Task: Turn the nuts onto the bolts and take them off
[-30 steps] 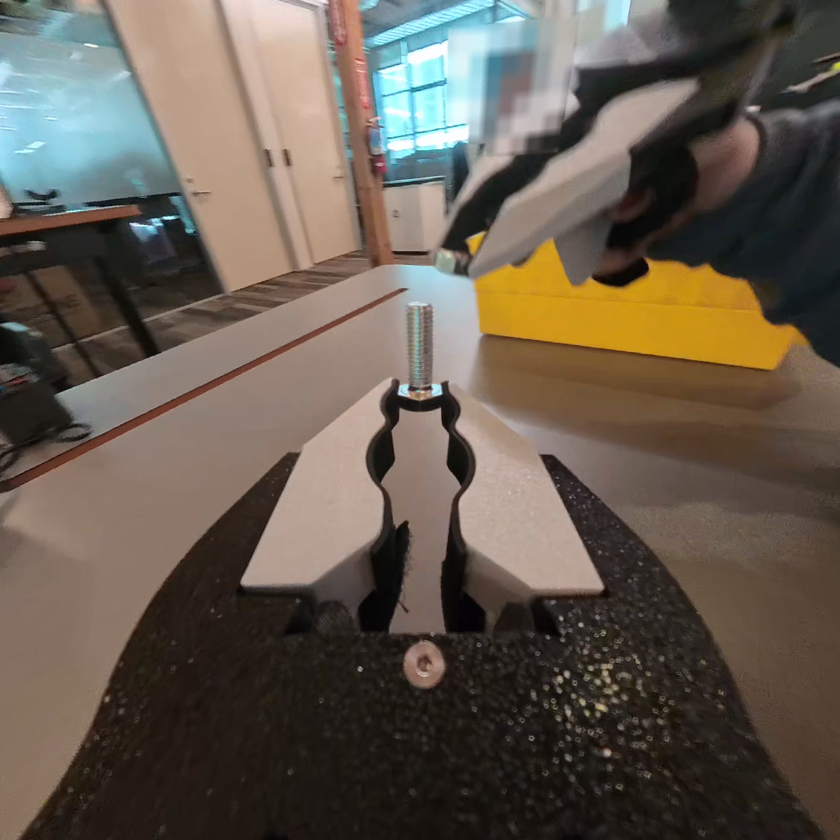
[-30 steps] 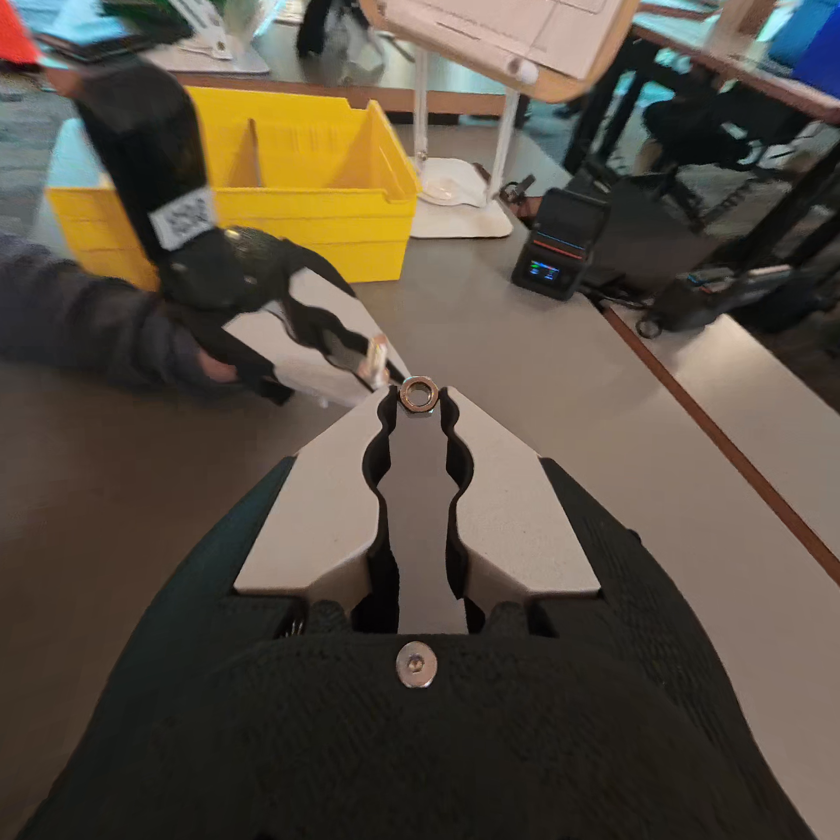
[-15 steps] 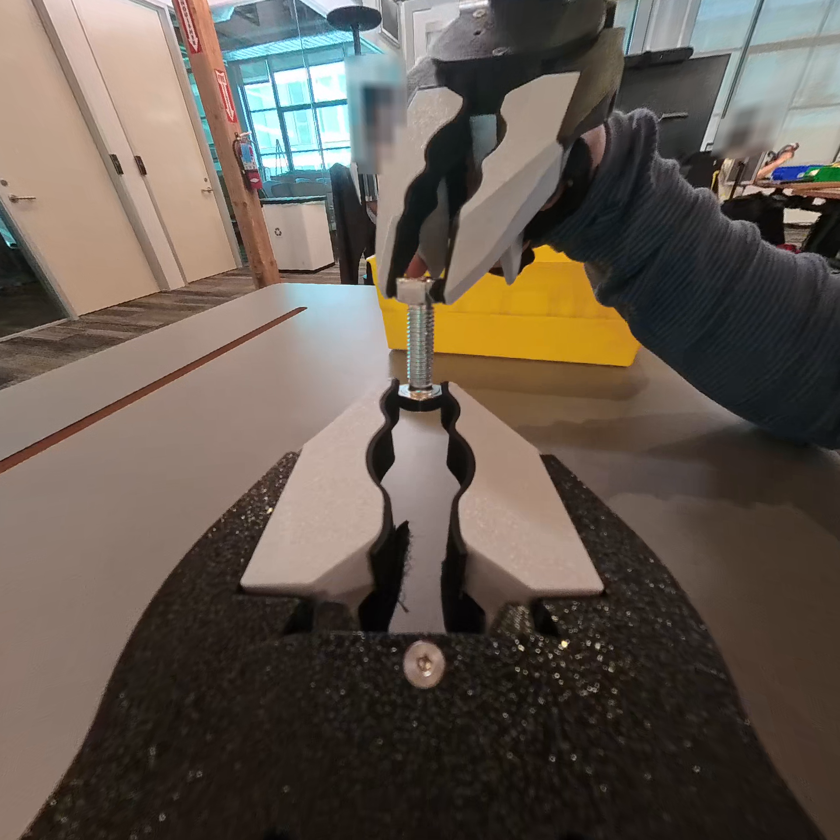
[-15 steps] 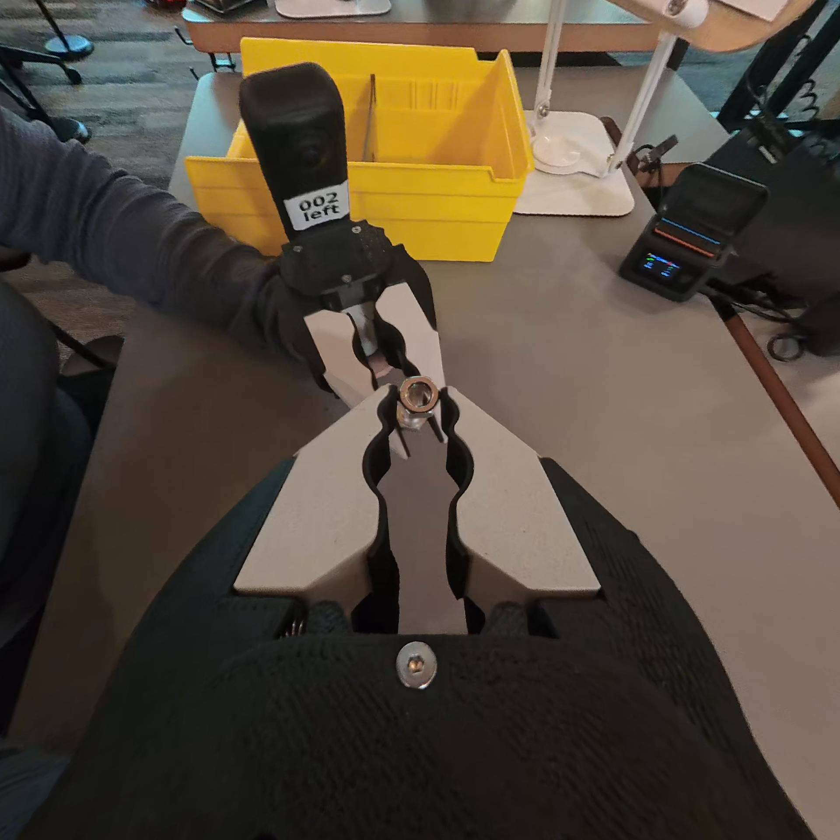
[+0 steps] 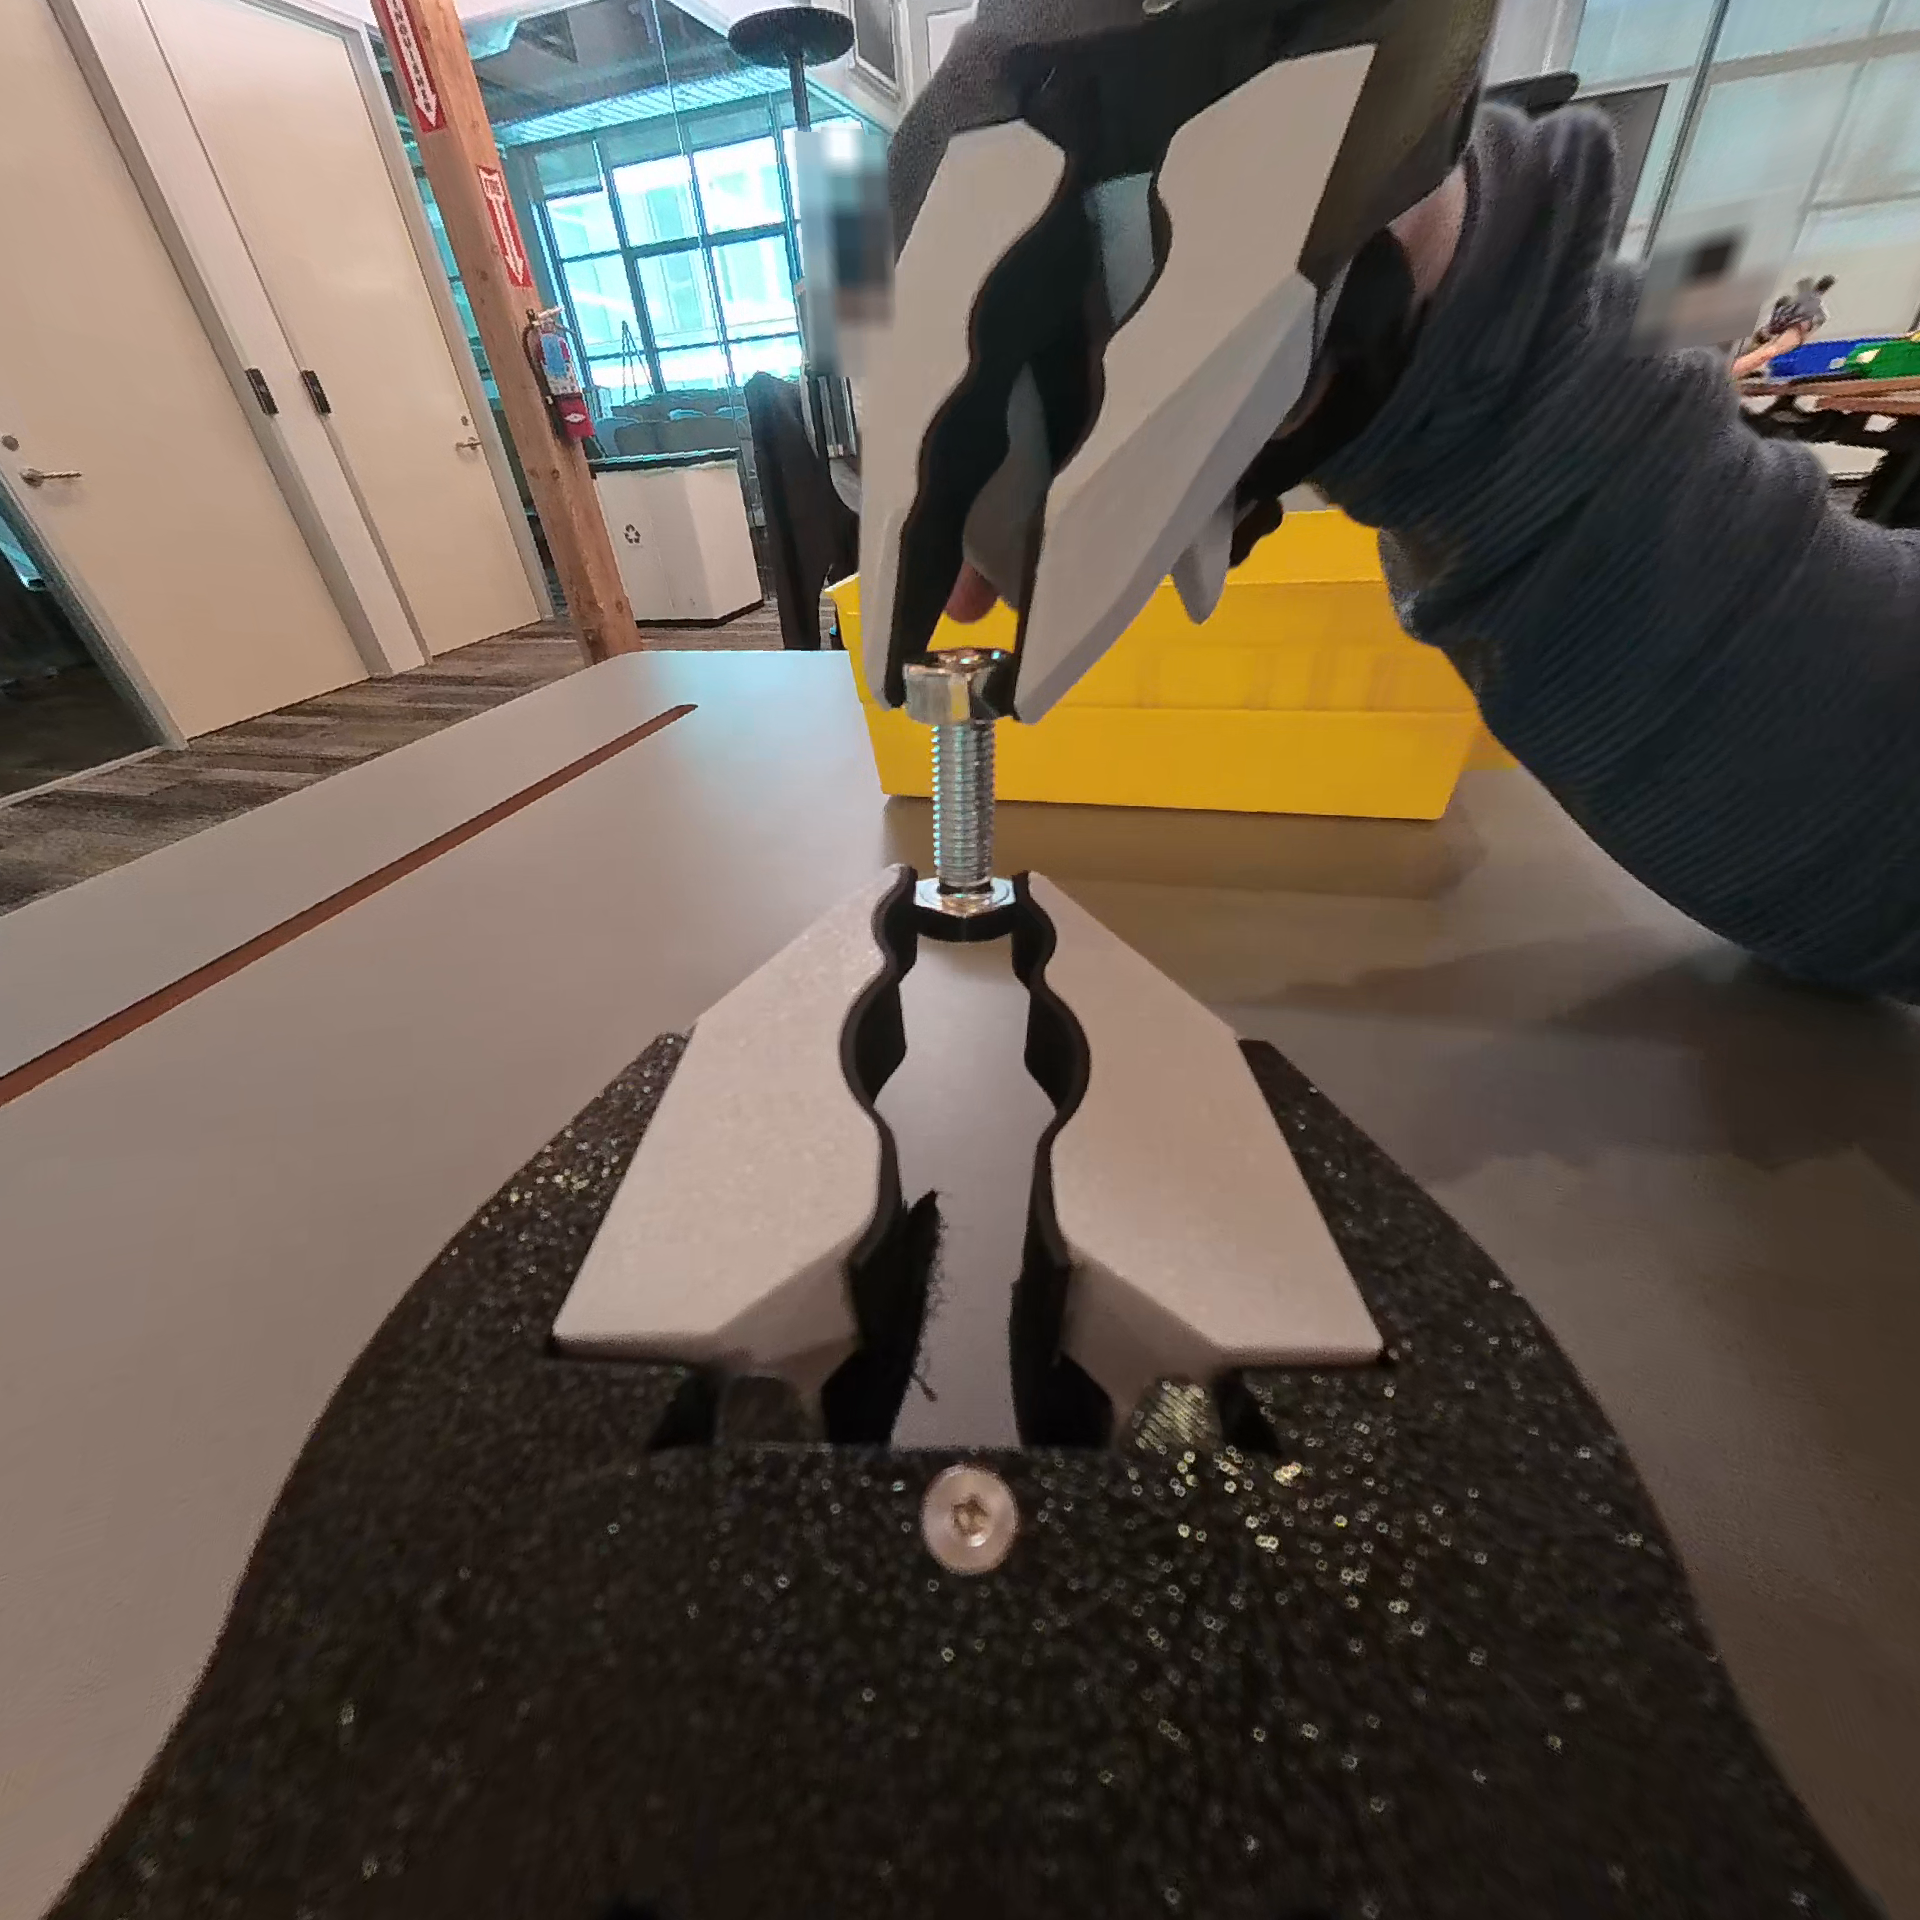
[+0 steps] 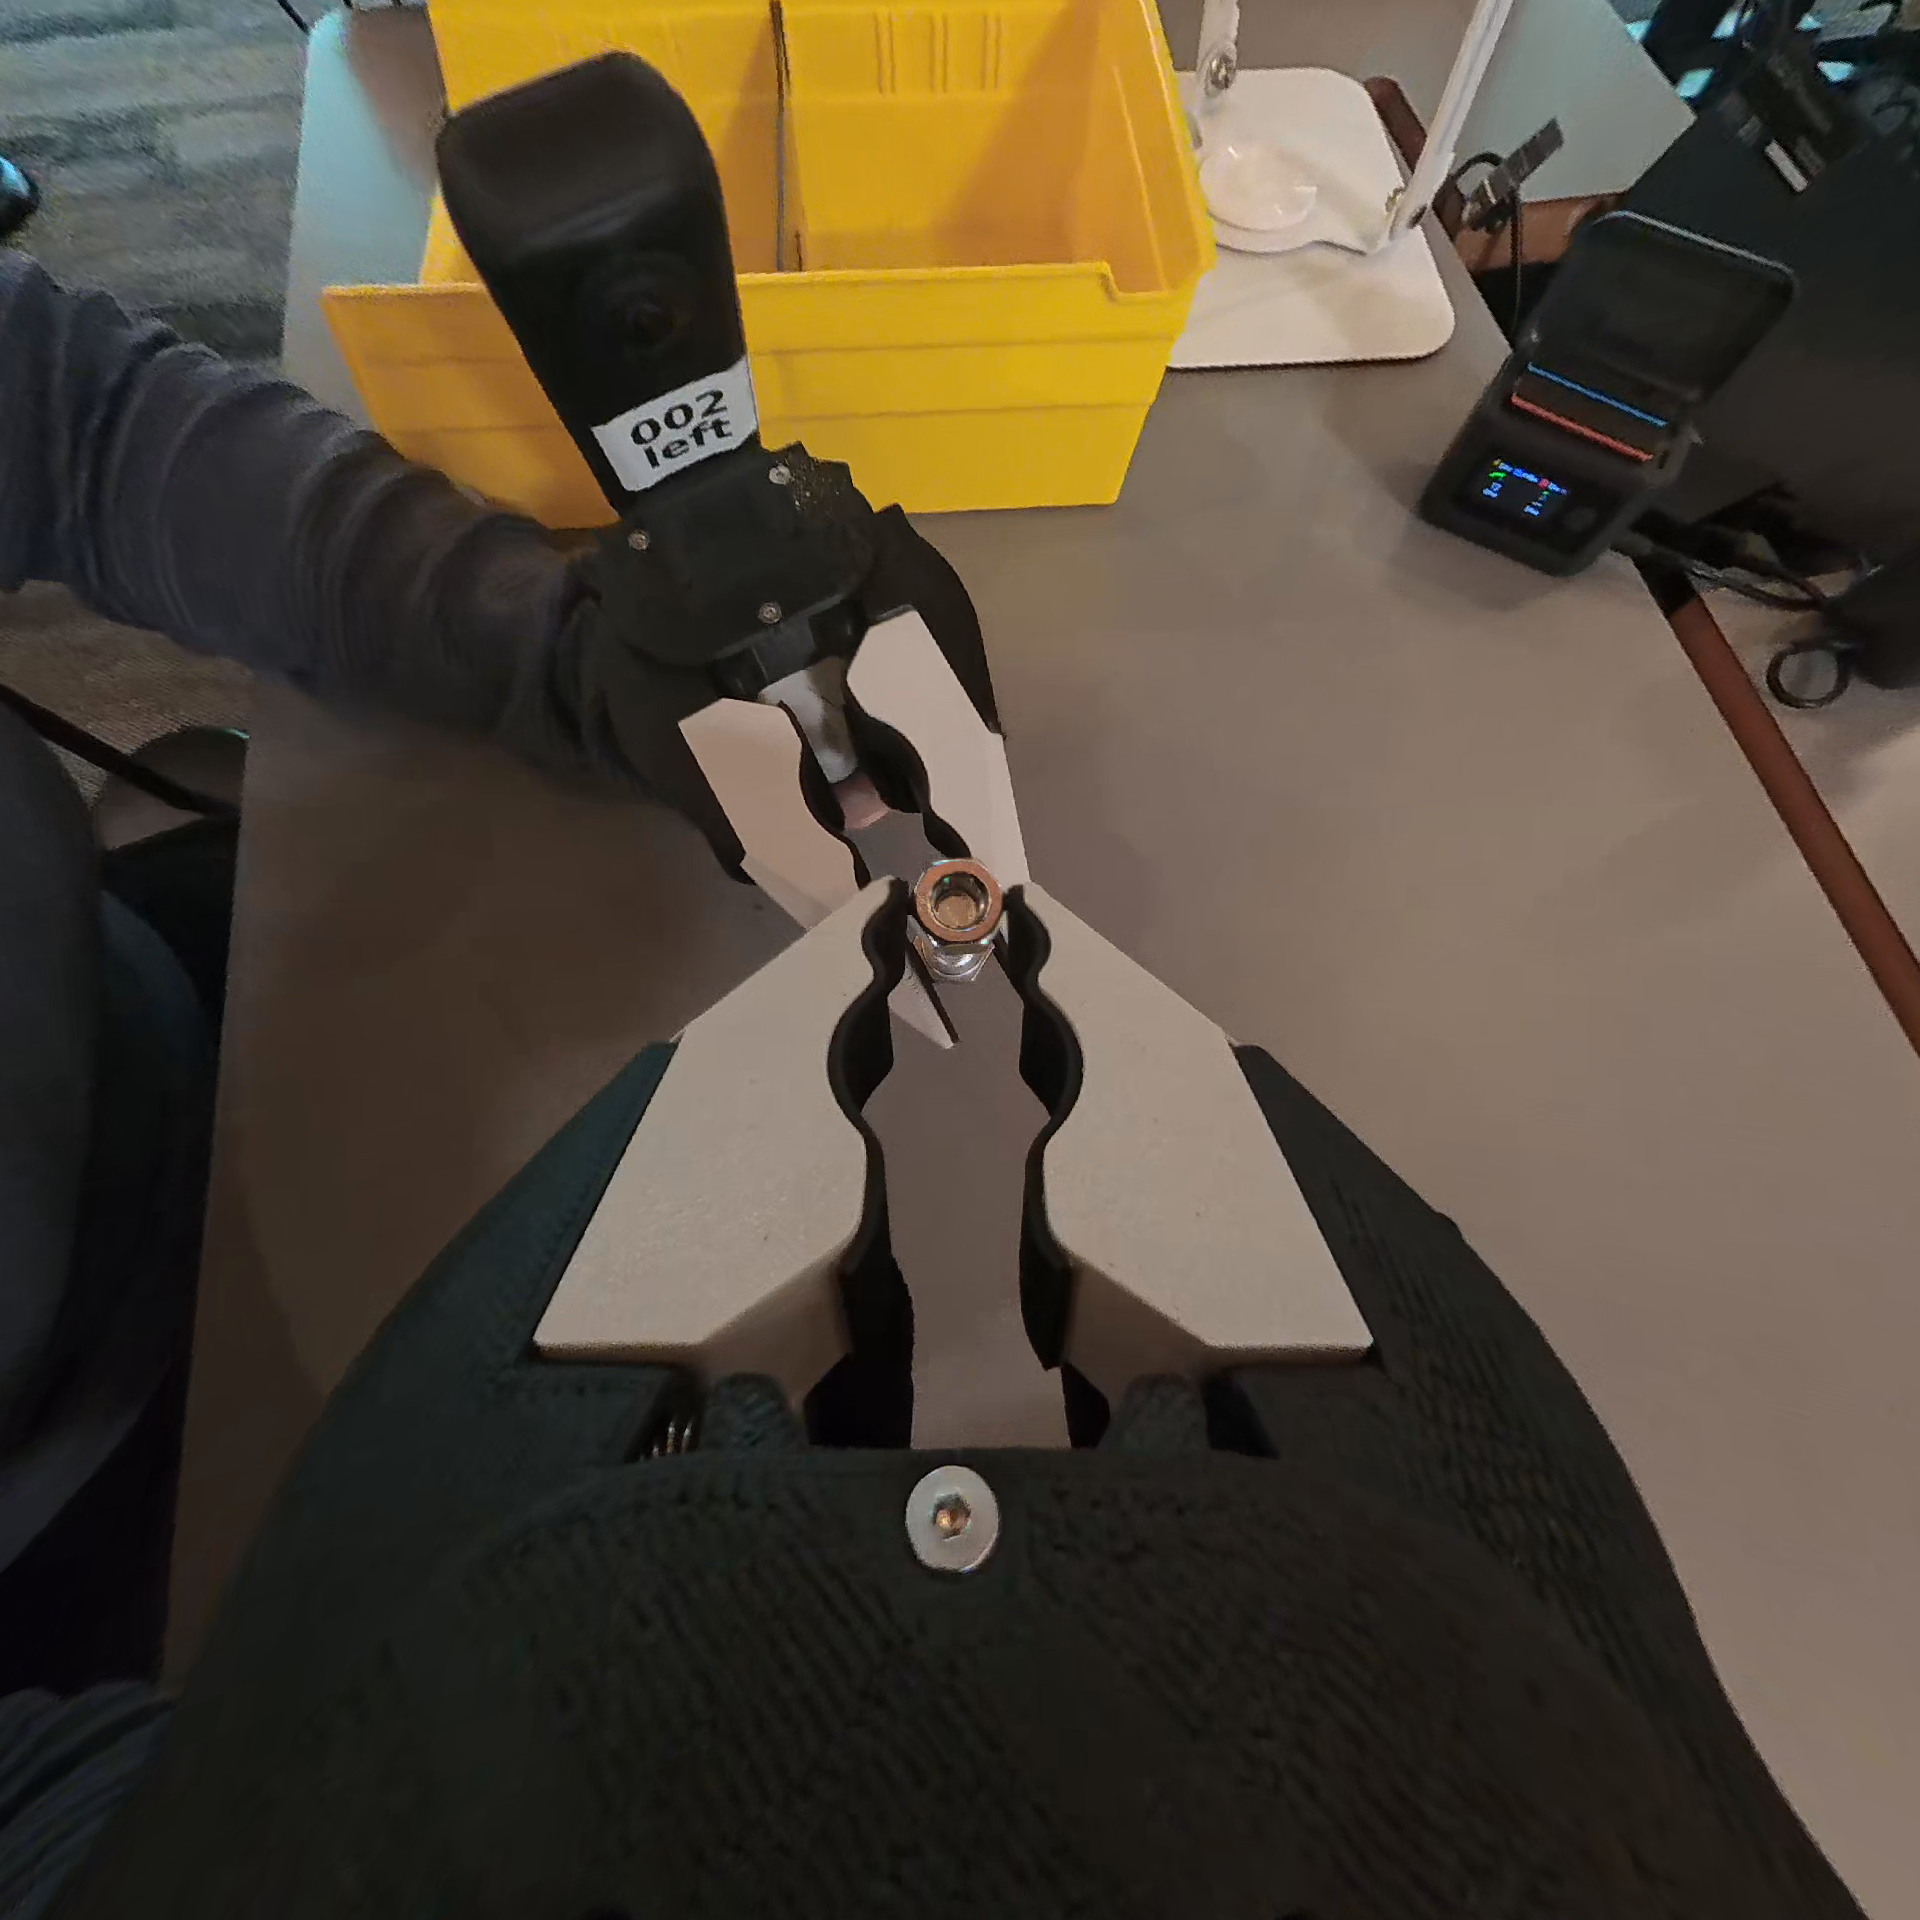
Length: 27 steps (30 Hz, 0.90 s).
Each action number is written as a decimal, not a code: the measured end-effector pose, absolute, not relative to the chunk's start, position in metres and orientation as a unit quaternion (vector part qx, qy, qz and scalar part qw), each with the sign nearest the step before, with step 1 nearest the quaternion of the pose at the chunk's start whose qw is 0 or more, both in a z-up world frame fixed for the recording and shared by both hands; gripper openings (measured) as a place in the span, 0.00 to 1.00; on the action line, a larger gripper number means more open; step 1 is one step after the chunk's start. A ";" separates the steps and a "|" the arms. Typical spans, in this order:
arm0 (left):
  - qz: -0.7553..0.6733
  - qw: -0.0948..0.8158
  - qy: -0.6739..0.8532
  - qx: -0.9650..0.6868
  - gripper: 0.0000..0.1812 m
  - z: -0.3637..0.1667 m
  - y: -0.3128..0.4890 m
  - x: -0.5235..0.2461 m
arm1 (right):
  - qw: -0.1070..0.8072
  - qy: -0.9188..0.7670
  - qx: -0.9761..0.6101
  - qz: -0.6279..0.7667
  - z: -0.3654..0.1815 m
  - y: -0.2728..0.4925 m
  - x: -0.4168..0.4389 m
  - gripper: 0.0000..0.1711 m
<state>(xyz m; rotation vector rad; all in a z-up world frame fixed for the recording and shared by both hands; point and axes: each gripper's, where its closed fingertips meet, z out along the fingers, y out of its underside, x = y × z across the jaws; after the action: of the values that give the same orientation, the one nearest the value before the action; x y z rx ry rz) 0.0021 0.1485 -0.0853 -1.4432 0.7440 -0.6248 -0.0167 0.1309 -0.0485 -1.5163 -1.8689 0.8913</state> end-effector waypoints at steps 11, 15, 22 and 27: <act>-0.270 0.653 0.320 -0.631 0.09 -0.083 0.149 0.000 | 0.289 -0.706 -0.554 0.334 -0.052 0.130 -0.018 0.11; -0.276 0.653 0.317 -0.630 0.09 -0.082 0.149 -0.001 | 0.300 -0.701 -0.553 0.337 -0.050 0.133 -0.022 0.14; -0.280 0.654 0.314 -0.628 0.09 -0.081 0.149 -0.001 | 0.306 -0.698 -0.549 0.344 -0.047 0.134 -0.023 0.15; -0.308 0.661 0.289 -0.620 0.09 -0.074 0.150 -0.008 | 0.416 -0.631 -0.536 0.376 -0.014 0.154 -0.029 0.35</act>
<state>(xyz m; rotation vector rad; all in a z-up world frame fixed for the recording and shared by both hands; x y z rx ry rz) -0.0081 0.1496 -0.0745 -1.4014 0.6537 -0.6975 -0.0286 0.1537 -0.0140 -1.3474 -1.5838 0.9452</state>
